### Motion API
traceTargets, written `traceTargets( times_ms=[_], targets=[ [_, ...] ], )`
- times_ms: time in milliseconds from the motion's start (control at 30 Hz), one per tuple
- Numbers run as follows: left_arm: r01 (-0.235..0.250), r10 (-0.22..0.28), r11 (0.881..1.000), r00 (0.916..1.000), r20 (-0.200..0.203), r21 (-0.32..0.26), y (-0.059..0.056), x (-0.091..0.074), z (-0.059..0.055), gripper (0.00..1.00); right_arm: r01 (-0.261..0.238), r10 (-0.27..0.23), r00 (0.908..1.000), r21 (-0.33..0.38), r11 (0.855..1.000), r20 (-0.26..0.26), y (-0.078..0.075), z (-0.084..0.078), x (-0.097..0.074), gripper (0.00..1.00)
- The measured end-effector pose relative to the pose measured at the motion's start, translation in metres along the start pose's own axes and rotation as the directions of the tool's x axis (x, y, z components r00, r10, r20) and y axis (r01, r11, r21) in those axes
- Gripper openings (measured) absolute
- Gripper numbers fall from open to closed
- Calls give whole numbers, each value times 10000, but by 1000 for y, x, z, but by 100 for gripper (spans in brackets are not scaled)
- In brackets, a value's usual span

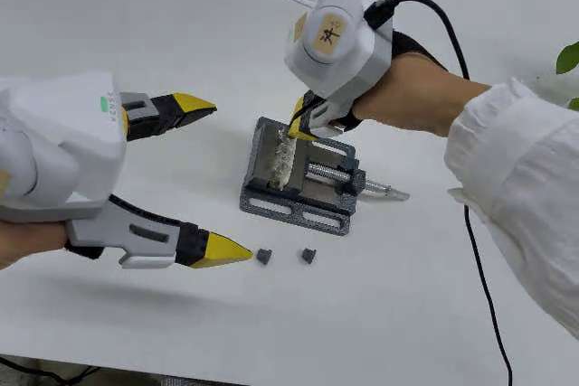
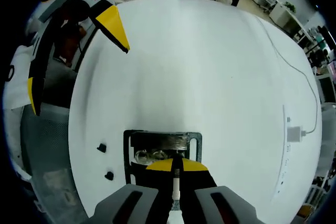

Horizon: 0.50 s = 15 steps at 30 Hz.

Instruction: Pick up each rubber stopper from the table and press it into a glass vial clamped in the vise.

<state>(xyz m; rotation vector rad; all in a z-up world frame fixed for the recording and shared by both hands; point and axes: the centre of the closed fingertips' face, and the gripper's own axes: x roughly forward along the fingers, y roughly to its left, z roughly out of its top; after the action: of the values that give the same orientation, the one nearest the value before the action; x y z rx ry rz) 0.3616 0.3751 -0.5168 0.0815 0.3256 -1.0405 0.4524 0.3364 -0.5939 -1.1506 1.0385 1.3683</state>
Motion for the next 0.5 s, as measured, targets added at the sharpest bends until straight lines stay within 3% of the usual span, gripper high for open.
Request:
traceTargets(
  times_ms=[100, 233, 500],
  targets=[
    [-37, 37, 10000, 10000, -8, 13, -2, -2, 2, 88, -64, 64, 10000, 131, 9999, 26, 1, 0, -2, 0],
    [-53, 55, 10000, 9998, -191, 73, -4, -5, -2, 88, 47, -48, 10000, -216, 9998, -44, 3, 0, -3, 0],
    [-330, 331, 9994, 9992, -244, 41, -3, -15, -2, 88, 117, -120, 9988, 66, 9999, 467, -3, -1, -3, 0]
  ],
)
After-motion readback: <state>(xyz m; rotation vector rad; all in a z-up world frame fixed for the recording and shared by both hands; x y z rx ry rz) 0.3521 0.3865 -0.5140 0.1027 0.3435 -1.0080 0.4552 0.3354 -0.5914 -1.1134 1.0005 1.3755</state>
